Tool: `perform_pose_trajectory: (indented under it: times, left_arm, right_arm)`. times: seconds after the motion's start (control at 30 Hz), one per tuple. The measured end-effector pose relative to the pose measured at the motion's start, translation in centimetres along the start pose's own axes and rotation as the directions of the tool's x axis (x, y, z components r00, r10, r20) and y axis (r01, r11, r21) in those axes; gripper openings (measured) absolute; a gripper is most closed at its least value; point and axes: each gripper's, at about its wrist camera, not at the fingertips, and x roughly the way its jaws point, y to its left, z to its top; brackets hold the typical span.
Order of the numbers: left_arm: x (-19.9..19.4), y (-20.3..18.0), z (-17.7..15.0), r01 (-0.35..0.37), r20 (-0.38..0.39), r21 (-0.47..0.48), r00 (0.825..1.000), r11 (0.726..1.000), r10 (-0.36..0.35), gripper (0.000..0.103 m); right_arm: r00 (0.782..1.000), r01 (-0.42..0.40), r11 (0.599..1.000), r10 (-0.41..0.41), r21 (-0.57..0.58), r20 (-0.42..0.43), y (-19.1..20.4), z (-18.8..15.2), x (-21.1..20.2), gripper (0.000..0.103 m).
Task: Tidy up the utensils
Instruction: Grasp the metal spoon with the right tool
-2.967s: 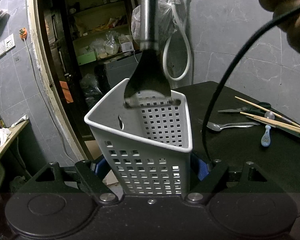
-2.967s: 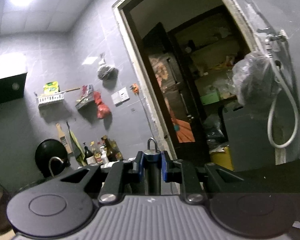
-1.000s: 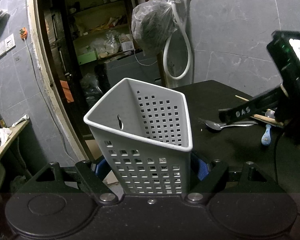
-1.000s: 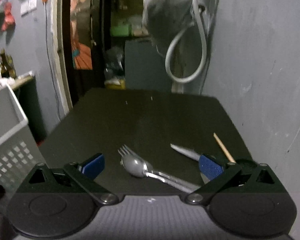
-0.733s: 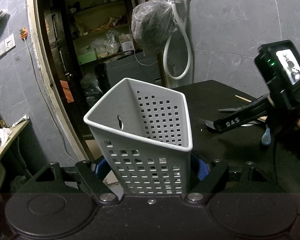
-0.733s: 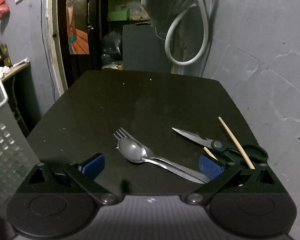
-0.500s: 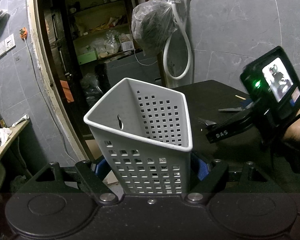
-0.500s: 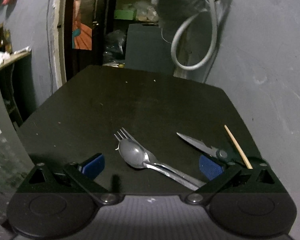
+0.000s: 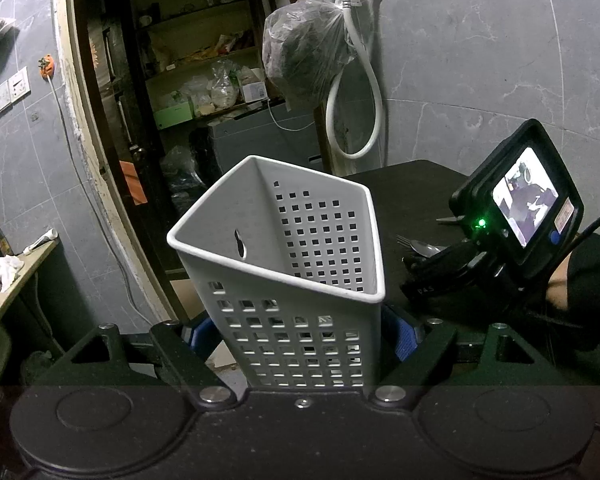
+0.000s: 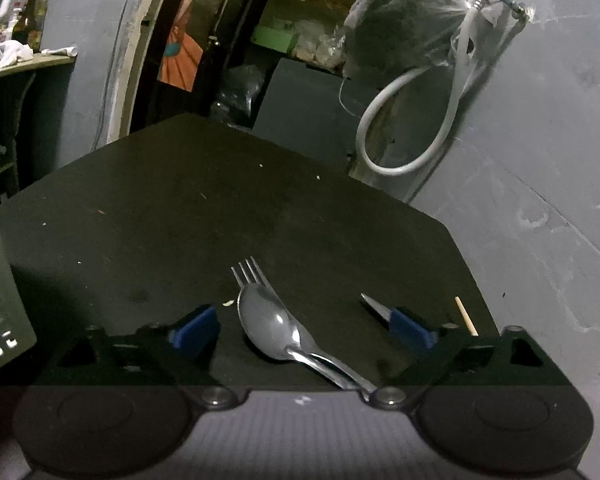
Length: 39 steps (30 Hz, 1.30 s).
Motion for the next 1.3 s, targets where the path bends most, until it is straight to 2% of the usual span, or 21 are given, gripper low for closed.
perform_pose_trajectory:
  times: [0.03,0.13,0.2,0.23,0.3,0.6,1.1,1.3]
  left_arm:
    - [0.0,0.0,0.0,0.0,0.0,0.0,1.0,1.0,0.0,0.084]
    - [0.0,0.0,0.0,0.0,0.0,0.0,1.0,1.0,0.0,0.084]
    - [0.0,0.0,0.0,0.0,0.0,-0.001,1.0,1.0,0.0,0.084]
    - [0.0,0.0,0.0,-0.001,0.0,0.0,1.0,1.0,0.001,0.084]
    - [0.0,0.0,0.0,-0.001,0.0,-0.001,1.0,1.0,0.001,0.084]
    - [0.0,0.0,0.0,0.0,0.0,0.0,1.0,1.0,0.0,0.084]
    - [0.0,0.0,0.0,0.0,0.0,0.0,1.0,1.0,0.0,0.084]
    - [0.0,0.0,0.0,0.0,0.0,0.0,1.0,1.0,0.0,0.084]
  right_arm:
    - [1.0,0.002,1.0,-0.001,-0.007,0.006,0.1,0.0,0.0,0.089]
    - [1.0,-0.021,1.0,0.021,-0.005,0.012,0.0,0.1,0.1,0.074]
    - [0.999,-0.048,0.999,0.048,-0.002,0.007,0.0,0.1,0.2,0.048]
    - [0.998,-0.064,0.998,0.064,0.002,0.003,-0.1,0.1,0.2,0.041]
    - [0.996,-0.095,0.995,0.095,0.009,-0.001,-0.1,0.2,0.2,0.022]
    - [0.994,-0.107,0.994,0.107,-0.014,0.008,0.0,0.1,-0.2,0.01]
    - [0.99,-0.117,0.991,0.122,-0.07,0.072,-0.3,0.5,-2.4,0.003]
    - [0.987,-0.126,0.99,0.131,-0.059,0.096,-0.8,1.3,-3.1,0.002]
